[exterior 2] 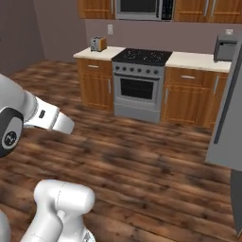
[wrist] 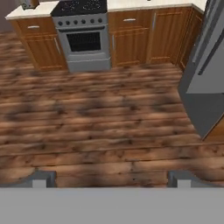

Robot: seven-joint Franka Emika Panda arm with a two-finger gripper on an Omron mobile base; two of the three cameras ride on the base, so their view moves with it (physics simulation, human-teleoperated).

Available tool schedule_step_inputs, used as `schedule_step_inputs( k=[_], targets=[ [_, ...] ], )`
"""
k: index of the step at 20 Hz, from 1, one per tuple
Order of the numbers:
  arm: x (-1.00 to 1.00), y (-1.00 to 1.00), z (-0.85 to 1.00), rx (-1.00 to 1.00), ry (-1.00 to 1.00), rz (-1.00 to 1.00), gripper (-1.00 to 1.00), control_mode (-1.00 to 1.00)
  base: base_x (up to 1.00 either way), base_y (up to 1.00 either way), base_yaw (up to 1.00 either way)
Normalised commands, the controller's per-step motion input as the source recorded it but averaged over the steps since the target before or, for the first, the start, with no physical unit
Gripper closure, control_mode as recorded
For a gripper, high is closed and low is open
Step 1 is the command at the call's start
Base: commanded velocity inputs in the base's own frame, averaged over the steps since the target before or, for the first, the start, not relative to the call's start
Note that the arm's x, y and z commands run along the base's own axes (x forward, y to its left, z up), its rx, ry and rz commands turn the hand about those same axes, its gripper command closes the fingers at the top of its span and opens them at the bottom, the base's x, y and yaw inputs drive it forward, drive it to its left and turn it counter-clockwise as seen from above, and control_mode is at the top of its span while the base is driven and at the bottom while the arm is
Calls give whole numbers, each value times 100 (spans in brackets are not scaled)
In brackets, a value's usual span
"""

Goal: There is a bowl on the dining counter. Grab a lemon wedge from the fridge and place it in the bowl. Then get the liquor bottle and glass cup from the cabinet and place them next to the bowl.

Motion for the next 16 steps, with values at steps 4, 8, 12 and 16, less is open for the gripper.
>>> schedule_step_inputs(
  k=[4,8,12,16],
  targets=[
    [0,0,0,0,0,0,-100,100,100,23,-6],
    [0,0,0,0,0,0,-100,100,100,42,-14],
    [0,0,0,0,0,0,-100,100,100,59,-23],
    [0,0,0,0,0,0,-100,100,100,58,-26]
  ],
)
